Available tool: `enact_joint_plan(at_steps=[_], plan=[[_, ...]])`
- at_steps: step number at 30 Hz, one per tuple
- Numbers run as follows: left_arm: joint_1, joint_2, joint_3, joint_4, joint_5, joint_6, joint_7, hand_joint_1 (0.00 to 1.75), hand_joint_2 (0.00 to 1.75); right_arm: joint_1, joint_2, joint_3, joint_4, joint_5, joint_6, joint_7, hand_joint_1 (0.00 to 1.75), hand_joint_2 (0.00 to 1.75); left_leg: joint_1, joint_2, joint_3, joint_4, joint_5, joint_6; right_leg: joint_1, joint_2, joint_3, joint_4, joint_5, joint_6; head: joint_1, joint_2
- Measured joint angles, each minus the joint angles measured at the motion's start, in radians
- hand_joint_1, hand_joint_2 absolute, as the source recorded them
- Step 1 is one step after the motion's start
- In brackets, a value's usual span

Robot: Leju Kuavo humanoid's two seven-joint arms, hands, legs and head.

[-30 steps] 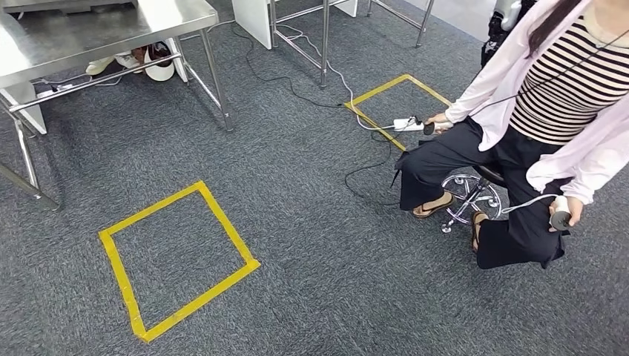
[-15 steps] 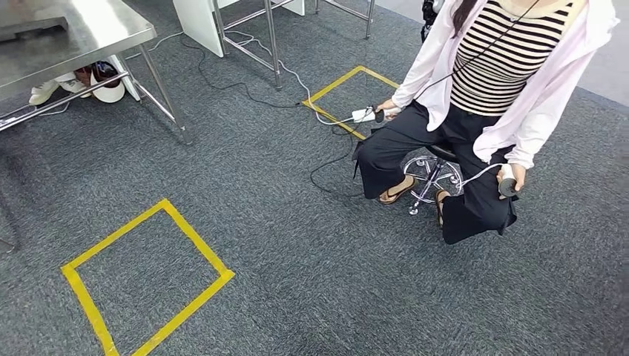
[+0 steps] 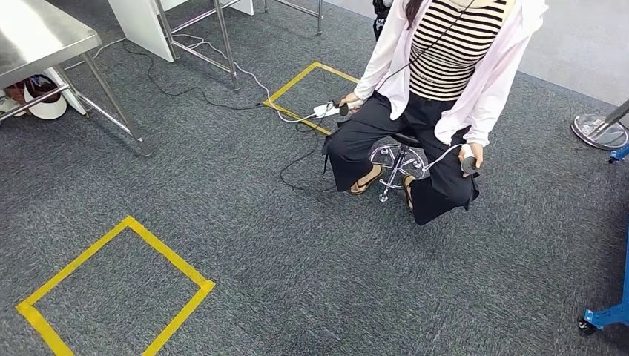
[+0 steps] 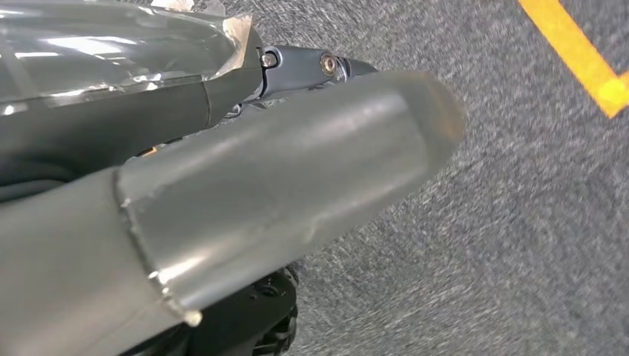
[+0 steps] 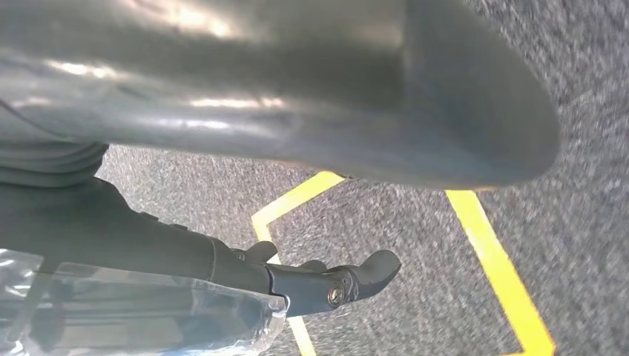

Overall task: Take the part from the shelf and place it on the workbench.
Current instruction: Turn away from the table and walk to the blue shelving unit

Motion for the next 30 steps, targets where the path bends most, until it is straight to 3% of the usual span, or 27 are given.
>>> enact_joint_plan(at_steps=[1, 3, 5, 6, 8, 9, 11, 13, 14, 15, 17, 19, 21, 23, 25, 27, 29, 30], plan=[[0.000, 0.000, 0.001, 0.000, 0.000, 0.000, 0.000, 0.00, 0.00, 0.001, -0.001, 0.000, 0.000, 0.000, 0.000, 0.000, 0.00, 0.00, 0.000, 0.010, 0.001, 0.000, -0.001, -0.001, 0.000, -0.004, 0.020, -0.033, 0.016, 0.007, 0.000, 0.000], [-0.001, -0.001, 0.002, 0.000, 0.001, 0.000, 0.000, 0.00, 0.00, 0.000, -0.002, -0.001, 0.000, 0.002, 0.000, 0.000, 0.00, 0.00, -0.002, 0.028, 0.004, 0.001, -0.003, -0.005, 0.002, -0.035, 0.096, -0.172, 0.064, 0.016, 0.001, 0.000], [-0.001, -0.002, 0.003, 0.000, 0.001, 0.000, 0.000, 0.00, 0.00, -0.003, -0.002, -0.001, 0.000, 0.003, 0.000, 0.000, 0.00, 0.00, -0.008, 0.044, 0.008, 0.002, -0.009, -0.015, 0.007, -0.065, 0.147, -0.270, 0.097, 0.009, -0.001, 0.000], [-0.001, -0.002, 0.003, 0.000, 0.001, -0.001, 0.000, 0.00, 0.00, -0.004, -0.002, -0.001, 0.000, 0.004, 0.000, 0.000, 0.00, 0.00, -0.011, 0.052, 0.010, 0.002, -0.011, -0.020, 0.011, -0.068, 0.151, -0.284, 0.103, 0.003, -0.002, 0.000], [-0.004, -0.002, 0.004, 0.000, 0.001, -0.002, 0.000, 0.00, 0.00, 0.000, -0.002, -0.001, 0.000, 0.004, 0.000, 0.001, 0.00, 0.00, -0.008, 0.063, 0.016, 0.003, -0.016, -0.031, 0.008, -0.050, 0.148, -0.286, 0.109, -0.010, -0.004, 0.000], [-0.004, -0.001, 0.004, 0.000, 0.000, -0.002, 0.000, 0.00, 0.00, 0.001, -0.003, -0.001, 0.000, 0.004, 0.000, 0.001, 0.00, 0.00, -0.005, 0.054, 0.014, 0.012, -0.025, -0.036, 0.005, -0.041, 0.150, -0.288, 0.111, -0.017, -0.005, 0.000], [-0.004, -0.001, 0.004, 0.000, 0.000, -0.004, 0.000, 0.00, 0.00, 0.001, -0.005, -0.001, -0.001, 0.004, 0.000, 0.002, 0.00, 0.00, 0.001, 0.012, -0.014, 0.084, -0.075, -0.044, -0.002, -0.024, 0.156, -0.292, 0.117, -0.034, -0.008, 0.000], [-0.001, -0.001, 0.004, 0.000, 0.000, -0.005, 0.000, 0.00, 0.00, 0.000, -0.005, -0.001, -0.001, 0.004, 0.000, 0.002, 0.00, 0.00, 0.003, -0.024, -0.070, 0.207, -0.137, -0.047, 0.002, -0.006, 0.155, -0.291, 0.119, -0.042, -0.009, 0.000], [0.001, -0.001, 0.004, 0.000, 0.000, -0.005, 0.000, 0.00, 0.00, 0.000, -0.005, -0.001, -0.001, 0.004, 0.000, 0.002, 0.00, 0.00, 0.003, -0.030, -0.092, 0.252, -0.149, -0.049, 0.004, 0.005, 0.156, -0.291, 0.119, -0.042, -0.009, 0.000], [0.002, 0.000, 0.004, 0.000, 0.000, -0.005, 0.000, 0.00, 0.00, 0.001, -0.005, -0.001, -0.001, 0.004, 0.000, 0.002, 0.00, 0.00, 0.003, -0.032, -0.103, 0.266, -0.141, -0.049, 0.005, 0.016, 0.157, -0.290, 0.119, -0.042, -0.009, 0.000], [0.002, 0.000, 0.004, 0.000, 0.000, -0.005, 0.000, 0.00, 0.00, 0.002, -0.006, -0.001, -0.001, 0.004, 0.000, 0.002, 0.00, 0.00, 0.004, -0.040, -0.076, 0.193, -0.078, -0.048, 0.006, 0.039, 0.160, -0.287, 0.119, -0.041, -0.009, 0.000], [0.002, 0.001, 0.004, 0.000, 0.000, -0.005, 0.000, 0.00, 0.00, 0.000, -0.005, -0.001, -0.001, 0.003, 0.000, 0.002, 0.00, 0.00, 0.008, -0.075, -0.026, 0.074, -0.022, -0.043, 0.008, 0.061, 0.156, -0.281, 0.118, -0.039, -0.009, 0.000], [0.002, 0.002, 0.004, 0.000, -0.001, -0.005, 0.000, 0.00, 0.00, -0.002, -0.005, -0.001, -0.001, 0.003, 0.000, 0.002, 0.00, 0.00, 0.006, -0.097, -0.006, 0.021, -0.010, -0.038, 0.011, 0.079, 0.146, -0.278, 0.120, -0.030, -0.008, 0.000], [0.000, 0.001, 0.004, 0.000, -0.002, -0.006, 0.000, 0.00, 0.00, 0.001, -0.005, -0.002, -0.001, 0.000, 0.000, 0.002, 0.00, 0.00, 0.001, -0.081, -0.005, 0.013, -0.005, -0.026, 0.009, 0.093, 0.135, -0.279, 0.124, -0.016, -0.008, 0.000], [-0.001, 0.000, 0.004, 0.000, -0.004, -0.007, -0.001, 0.00, 0.00, 0.003, -0.006, -0.004, -0.001, -0.003, 0.000, 0.002, 0.00, 0.00, 0.001, -0.060, -0.001, 0.000, 0.004, -0.009, 0.007, 0.068, 0.115, -0.250, 0.108, -0.010, -0.006, 0.000], [-0.001, 0.001, 0.005, 0.000, -0.005, -0.008, -0.001, 0.00, 0.00, 0.002, -0.005, -0.005, -0.001, -0.005, 0.000, 0.002, 0.00, 0.00, 0.000, -0.036, 0.000, -0.006, 0.009, 0.001, 0.005, 0.024, 0.063, -0.146, 0.055, -0.012, -0.003, 0.000], [0.000, 0.002, 0.005, 0.000, -0.006, -0.008, -0.001, 0.00, 0.00, 0.001, -0.005, -0.005, -0.001, -0.006, 0.000, 0.002, 0.00, 0.00, -0.002, -0.011, -0.002, -0.006, 0.008, 0.003, 0.000, 0.006, 0.004, -0.023, 0.005, -0.009, -0.001, 0.000], [0.000, 0.002, 0.005, 0.000, -0.006, -0.008, -0.001, 0.00, 0.00, 0.002, -0.005, -0.005, -0.001, -0.006, 0.000, 0.002, 0.00, 0.00, -0.002, 0.001, -0.003, -0.006, 0.008, 0.002, -0.003, 0.002, -0.006, 0.003, 0.000, -0.002, -0.001, 0.000]])
